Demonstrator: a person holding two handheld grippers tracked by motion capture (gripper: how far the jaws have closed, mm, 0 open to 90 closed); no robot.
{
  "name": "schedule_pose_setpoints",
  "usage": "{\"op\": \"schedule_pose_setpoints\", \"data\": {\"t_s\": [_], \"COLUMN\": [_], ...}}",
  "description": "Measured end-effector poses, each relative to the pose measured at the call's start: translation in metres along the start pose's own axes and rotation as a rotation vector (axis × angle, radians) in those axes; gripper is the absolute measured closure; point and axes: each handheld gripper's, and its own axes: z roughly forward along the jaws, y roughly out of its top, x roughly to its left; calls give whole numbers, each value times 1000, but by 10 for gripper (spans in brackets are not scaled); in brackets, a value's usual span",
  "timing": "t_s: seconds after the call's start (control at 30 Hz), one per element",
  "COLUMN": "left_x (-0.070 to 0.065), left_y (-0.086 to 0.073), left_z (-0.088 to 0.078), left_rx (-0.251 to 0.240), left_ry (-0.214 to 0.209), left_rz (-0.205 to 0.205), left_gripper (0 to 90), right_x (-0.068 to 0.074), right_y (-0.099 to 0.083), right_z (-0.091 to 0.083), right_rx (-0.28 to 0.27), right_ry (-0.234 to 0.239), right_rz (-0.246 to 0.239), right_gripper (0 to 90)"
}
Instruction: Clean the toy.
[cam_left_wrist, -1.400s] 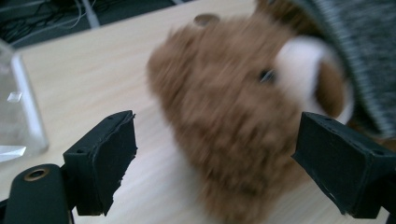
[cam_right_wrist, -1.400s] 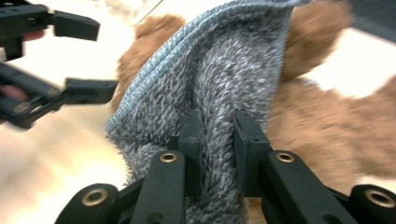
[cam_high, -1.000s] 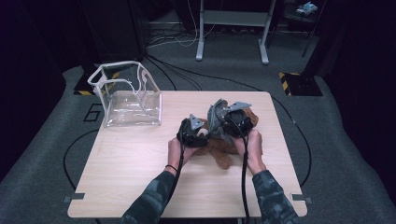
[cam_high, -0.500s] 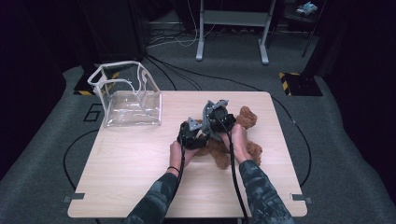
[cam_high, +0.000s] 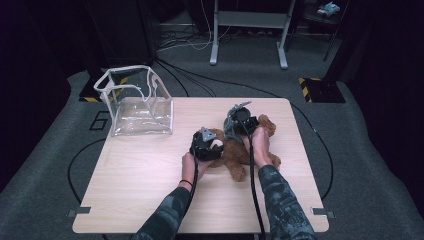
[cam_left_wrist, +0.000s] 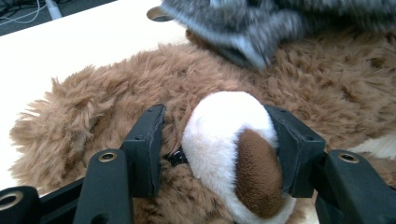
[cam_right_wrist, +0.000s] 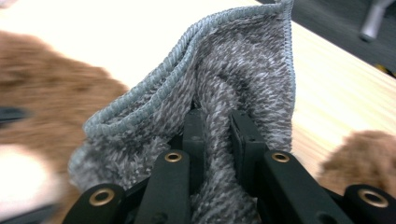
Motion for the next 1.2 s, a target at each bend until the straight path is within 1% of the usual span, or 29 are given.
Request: {"op": "schedule_pose_setpoints", "data": {"t_s": [0.03, 0.07, 0.1, 0.13, 0.17, 0.2, 0.23, 0.27, 0.3, 0.33, 0.37, 0.4, 0.43, 0.5, 0.57, 0.6, 0.63, 0.7, 0.77, 0.8, 0.83, 0.9, 0.93, 0.97, 1.03, 1.1, 1.13, 1.2], "left_x": [0, 0, -1, -1, -1, -1, -1, -1, -1, -1, -1, -1, -1, -2, -2, -2, -3, -3, -3, -3, -3, -3, -3, -3, -3, -3, -3, -3], "left_y": [0, 0, -1, -1, -1, -1, -1, -1, -1, -1, -1, -1, -1, -2, -2, -3, -3, -4, -5, -5, -5, -4, -4, -4, -4, -4, -4, -4], "left_z": [0, 0, 0, -1, -1, -1, 0, 0, 0, 0, 0, 0, 0, 0, 0, -1, -1, -1, -2, -2, -1, -1, -1, -2, -2, -2, -1, -1], "left_rx": [-1, -1, -3, 1, -2, -6, -7, -9, -10, -10, -9, -11, -12, -11, -19, -22, -22, -27, -24, -25, -27, -26, -25, -25, -28, -28, -31, -30], "left_ry": [3, 3, 4, 7, 7, 5, 9, 9, 11, 11, 10, 13, 14, 12, 16, 18, 21, 23, 19, 19, 18, 19, 18, 18, 15, 16, 16, 18], "left_rz": [0, 1, 0, 13, 9, 3, 5, 2, 2, 2, 1, 0, 0, -1, 1, -1, 0, 2, 6, 4, 0, 1, 0, 0, -3, -4, -4, -5], "left_gripper": [423, 423, 423, 423, 422, 423, 422, 422, 422, 422, 422, 422, 422, 422, 421, 421, 421, 422, 422, 421, 422, 422, 421, 421, 421, 421, 421, 421], "right_x": [-6, -8, -12, -17, -22, -26, -31, -34, -35, -36, -37, -34, -31, -22, -8, -1, 7, 23, 31, 32, 30, 21, 17, 14, 11, 7, 7, 4], "right_y": [1, 1, 1, 1, 0, -2, -3, -4, -4, -3, -3, -2, 0, 2, 3, 4, 4, 3, -1, -3, -4, -6, -6, -6, -6, -8, -9, -12], "right_z": [0, -1, -2, -3, -3, -4, -8, -12, -14, -19, -25, -30, -35, -42, -45, -43, -40, -30, -17, -10, -5, -1, -1, -2, -5, -8, -9, -13], "right_rx": [-3, 6, 14, 34, 31, 29, 26, 14, 0, -24, -40, -67, -87, -111, -127, -129, -120, -79, -34, -17, -15, -6, -7, -2, -12, -23, -33, -58], "right_ry": [-10, -28, -58, -69, -81, -87, -71, -60, -60, -41, -29, -14, 12, 67, 115, 152, 176, 201, 183, 172, 161, 160, 148, 148, 114, 99, 79, 61], "right_rz": [25, 44, 59, 64, 67, 86, 112, 125, 129, 137, 127, 133, 132, 102, 79, 47, 28, -15, -59, -52, -40, 0, 6, 12, 10, 24, 27, 33], "right_gripper": [790, 792, 794, 793, 793, 793, 794, 794, 794, 794, 794, 794, 794, 793, 792, 792, 791, 791, 791, 792, 793, 794, 794, 794, 794, 794, 794, 794]}}
